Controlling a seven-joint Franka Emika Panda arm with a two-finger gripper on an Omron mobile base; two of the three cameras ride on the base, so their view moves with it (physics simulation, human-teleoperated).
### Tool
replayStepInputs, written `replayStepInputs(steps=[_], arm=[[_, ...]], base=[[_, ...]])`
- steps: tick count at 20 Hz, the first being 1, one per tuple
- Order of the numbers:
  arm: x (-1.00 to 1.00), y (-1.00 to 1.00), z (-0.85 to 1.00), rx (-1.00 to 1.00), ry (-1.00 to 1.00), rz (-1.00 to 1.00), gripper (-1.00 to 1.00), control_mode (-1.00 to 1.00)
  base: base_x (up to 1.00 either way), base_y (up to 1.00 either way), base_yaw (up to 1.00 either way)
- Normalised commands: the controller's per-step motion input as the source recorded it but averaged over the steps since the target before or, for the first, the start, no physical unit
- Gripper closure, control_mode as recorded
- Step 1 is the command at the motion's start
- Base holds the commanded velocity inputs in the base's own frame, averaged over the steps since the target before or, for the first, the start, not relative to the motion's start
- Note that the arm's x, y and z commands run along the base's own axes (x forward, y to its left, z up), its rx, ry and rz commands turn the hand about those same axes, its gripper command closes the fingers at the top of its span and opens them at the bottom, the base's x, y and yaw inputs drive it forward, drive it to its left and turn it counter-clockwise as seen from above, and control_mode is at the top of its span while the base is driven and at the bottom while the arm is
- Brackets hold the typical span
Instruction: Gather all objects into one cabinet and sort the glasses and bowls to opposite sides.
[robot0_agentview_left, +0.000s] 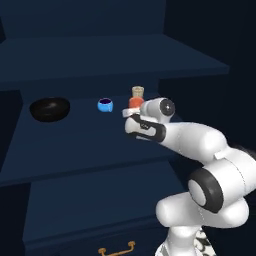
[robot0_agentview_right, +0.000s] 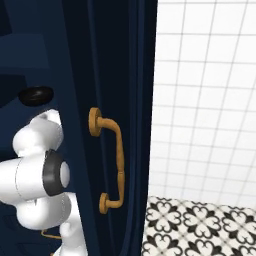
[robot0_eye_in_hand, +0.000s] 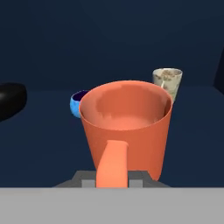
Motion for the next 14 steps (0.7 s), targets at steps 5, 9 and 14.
replayStepInputs(steps=[5, 9, 14], arm=[[0.56, 0.1, -0.05, 0.0, -0.03, 0.0, 1.0, -1.0], [0.41, 0.08, -0.13, -0.01, -0.02, 0.0, 1.0, -1.0], [0.5, 0.02, -0.13, -0.01, -0.01, 0.0, 1.0, -1.0]], base=[[0.0, 0.0, 0.0], [0.0, 0.0, 0.0], [0.0, 0.0, 0.0]])
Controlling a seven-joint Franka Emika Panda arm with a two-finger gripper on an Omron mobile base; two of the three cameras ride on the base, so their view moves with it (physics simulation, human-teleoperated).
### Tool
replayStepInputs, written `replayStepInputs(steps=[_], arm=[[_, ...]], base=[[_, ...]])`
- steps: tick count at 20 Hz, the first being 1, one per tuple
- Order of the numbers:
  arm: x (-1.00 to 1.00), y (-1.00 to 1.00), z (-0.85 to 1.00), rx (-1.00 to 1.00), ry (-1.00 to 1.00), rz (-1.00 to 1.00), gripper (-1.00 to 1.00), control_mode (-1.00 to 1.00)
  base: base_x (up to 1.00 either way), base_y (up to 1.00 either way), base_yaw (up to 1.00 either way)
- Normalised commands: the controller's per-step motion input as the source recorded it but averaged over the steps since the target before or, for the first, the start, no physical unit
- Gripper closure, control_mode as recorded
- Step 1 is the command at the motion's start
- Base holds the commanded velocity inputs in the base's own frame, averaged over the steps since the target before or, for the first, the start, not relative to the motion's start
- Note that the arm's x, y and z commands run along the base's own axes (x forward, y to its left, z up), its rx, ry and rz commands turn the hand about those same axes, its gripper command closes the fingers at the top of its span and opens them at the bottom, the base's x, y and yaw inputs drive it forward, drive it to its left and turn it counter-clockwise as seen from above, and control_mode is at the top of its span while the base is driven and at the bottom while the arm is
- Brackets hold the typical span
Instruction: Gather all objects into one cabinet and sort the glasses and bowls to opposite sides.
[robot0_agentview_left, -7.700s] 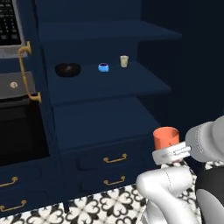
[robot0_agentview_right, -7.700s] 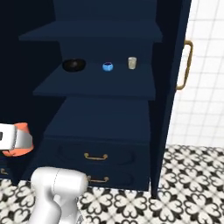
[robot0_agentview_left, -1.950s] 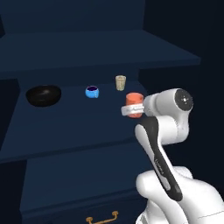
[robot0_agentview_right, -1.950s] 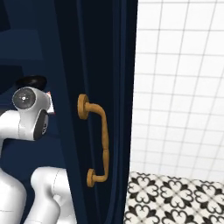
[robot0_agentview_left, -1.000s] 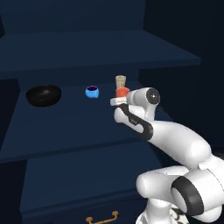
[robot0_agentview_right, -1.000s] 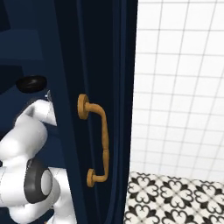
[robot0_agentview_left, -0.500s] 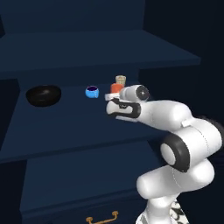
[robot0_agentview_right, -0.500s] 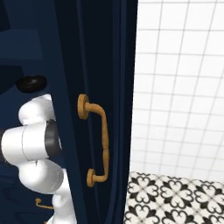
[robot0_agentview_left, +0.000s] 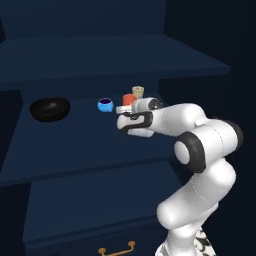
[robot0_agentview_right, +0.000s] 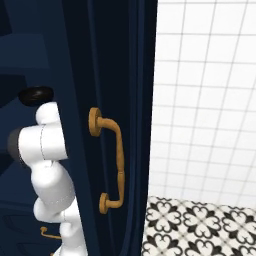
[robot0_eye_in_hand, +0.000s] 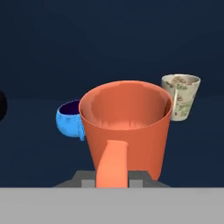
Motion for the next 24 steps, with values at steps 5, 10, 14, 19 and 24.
replayStepInputs(steps=[5, 10, 14, 19, 24], arm=[[0.65, 0.0, -0.17, -0.02, 0.0, 0.0, 1.0, -1.0], [0.48, 0.0, -0.27, -0.03, 0.0, 0.0, 1.0, -1.0], [0.17, 0.0, -0.42, -0.04, 0.0, 0.0, 1.0, -1.0], [0.28, 0.0, -0.38, -0.02, -0.01, 0.0, 1.0, -1.0], [0.48, 0.0, -0.24, 0.0, -0.03, 0.0, 1.0, -1.0]], base=[[0.0, 0.0, 0.0], [0.0, 0.0, 0.0], [0.0, 0.0, 0.0], [0.0, 0.0, 0.0], [0.0, 0.0, 0.0]])
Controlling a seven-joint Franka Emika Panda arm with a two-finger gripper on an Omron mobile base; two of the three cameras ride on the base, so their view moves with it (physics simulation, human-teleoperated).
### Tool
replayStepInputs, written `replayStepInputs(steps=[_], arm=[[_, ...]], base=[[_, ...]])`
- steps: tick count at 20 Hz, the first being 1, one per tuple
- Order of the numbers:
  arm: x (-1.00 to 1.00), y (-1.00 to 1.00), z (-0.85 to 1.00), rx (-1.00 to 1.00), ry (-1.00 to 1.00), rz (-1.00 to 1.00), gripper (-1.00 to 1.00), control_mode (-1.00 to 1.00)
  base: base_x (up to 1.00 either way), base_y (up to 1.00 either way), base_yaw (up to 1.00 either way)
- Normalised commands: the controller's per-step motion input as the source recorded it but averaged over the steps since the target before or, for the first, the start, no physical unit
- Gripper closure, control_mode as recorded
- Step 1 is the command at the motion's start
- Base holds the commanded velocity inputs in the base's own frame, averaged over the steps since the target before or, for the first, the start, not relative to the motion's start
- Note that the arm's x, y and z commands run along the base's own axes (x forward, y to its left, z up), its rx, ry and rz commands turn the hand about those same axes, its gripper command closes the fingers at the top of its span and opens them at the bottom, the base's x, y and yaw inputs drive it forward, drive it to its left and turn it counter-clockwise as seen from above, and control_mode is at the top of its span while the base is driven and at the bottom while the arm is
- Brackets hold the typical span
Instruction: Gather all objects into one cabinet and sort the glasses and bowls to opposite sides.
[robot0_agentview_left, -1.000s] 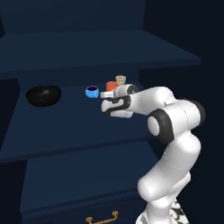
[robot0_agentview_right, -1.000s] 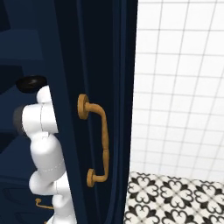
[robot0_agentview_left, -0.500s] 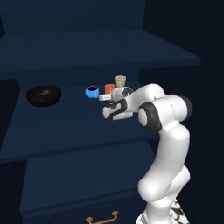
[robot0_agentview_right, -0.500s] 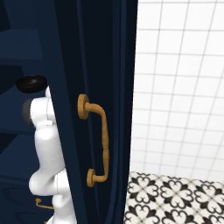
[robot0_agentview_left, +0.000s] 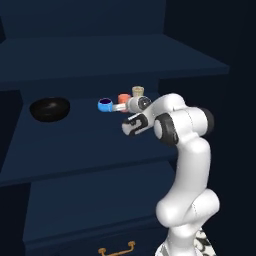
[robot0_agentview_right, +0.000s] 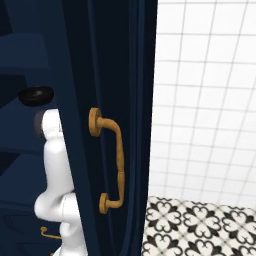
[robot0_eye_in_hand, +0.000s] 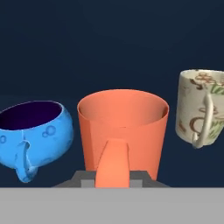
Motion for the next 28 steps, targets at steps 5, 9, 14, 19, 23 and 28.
replayStepInputs(steps=[5, 9, 14, 19, 23, 28], arm=[[0.32, 0.04, -0.44, -0.02, -0.08, 0.0, 1.0, -1.0], [0.18, 0.0, -0.51, -0.01, -0.09, 0.0, -1.0, -1.0], [0.06, -0.04, -0.5, 0.0, -0.08, 0.0, -1.0, -1.0], [0.0, 0.0, -0.53, 0.0, -0.11, 0.0, -1.0, -1.0], [-0.32, 0.03, -0.83, -0.02, -0.15, 0.0, -1.0, -1.0], [-0.98, 0.38, -1.0, -0.11, -0.18, 0.0, -1.0, -1.0]], base=[[0.0, 0.0, 0.0], [0.0, 0.0, 0.0], [0.0, 0.0, 0.0], [0.0, 0.0, 0.0], [0.0, 0.0, 0.0], [0.0, 0.0, 0.0]])
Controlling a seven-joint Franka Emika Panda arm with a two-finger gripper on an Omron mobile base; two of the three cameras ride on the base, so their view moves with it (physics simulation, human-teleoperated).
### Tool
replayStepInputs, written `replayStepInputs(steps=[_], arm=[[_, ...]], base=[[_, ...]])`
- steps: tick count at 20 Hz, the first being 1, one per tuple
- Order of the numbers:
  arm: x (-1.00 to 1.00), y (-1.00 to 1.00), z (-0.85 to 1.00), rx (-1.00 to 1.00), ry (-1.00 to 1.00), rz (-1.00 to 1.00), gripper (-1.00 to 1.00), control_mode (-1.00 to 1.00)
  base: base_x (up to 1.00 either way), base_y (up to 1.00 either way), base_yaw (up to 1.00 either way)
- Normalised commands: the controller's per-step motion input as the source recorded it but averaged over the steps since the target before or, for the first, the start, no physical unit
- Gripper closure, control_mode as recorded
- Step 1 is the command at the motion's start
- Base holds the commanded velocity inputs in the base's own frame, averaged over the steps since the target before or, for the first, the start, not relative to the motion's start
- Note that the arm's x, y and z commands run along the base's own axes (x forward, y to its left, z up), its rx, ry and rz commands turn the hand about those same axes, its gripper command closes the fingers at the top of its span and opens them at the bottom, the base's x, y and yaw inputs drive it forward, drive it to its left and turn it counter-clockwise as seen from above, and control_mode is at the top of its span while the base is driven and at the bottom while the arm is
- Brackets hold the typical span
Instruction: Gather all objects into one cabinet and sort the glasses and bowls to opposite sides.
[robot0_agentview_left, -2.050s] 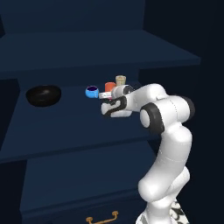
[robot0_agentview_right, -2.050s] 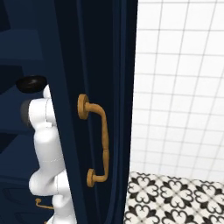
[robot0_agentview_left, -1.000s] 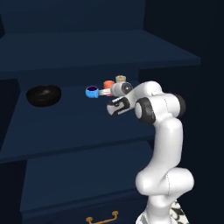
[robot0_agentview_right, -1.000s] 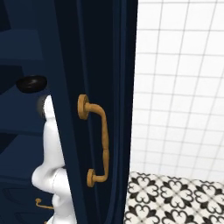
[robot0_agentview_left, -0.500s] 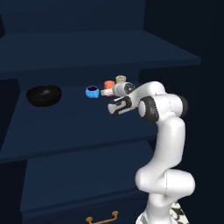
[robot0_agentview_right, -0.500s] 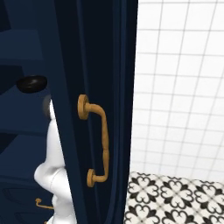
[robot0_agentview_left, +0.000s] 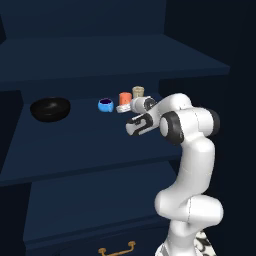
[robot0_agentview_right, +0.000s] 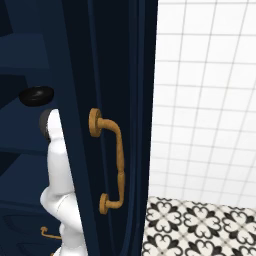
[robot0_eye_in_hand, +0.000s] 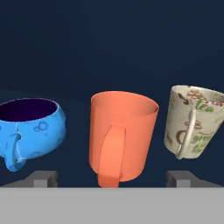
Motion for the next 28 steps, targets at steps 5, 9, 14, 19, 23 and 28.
replayStepInputs(steps=[5, 9, 14, 19, 23, 28], arm=[[-1.0, 0.4, -0.92, -0.16, -0.17, -0.04, -1.0, -1.0], [-1.0, 0.17, -0.68, -0.07, -0.12, -0.01, -1.0, -1.0], [-1.0, 0.24, -0.86, -0.09, -0.13, 0.0, -1.0, -1.0], [-1.0, 0.4, -0.8, -0.1, -0.09, 0.0, -1.0, -1.0], [-1.0, 0.46, -0.77, -0.12, -0.02, 0.0, -1.0, -1.0], [-1.0, 0.47, -0.78, -0.12, 0.0, -0.03, -1.0, -1.0]], base=[[0.0, 0.0, 0.0], [0.0, 0.0, 0.0], [0.0, 0.0, 0.0], [0.0, 0.0, 0.0], [0.0, 0.0, 0.0], [0.0, 0.0, 0.0]])
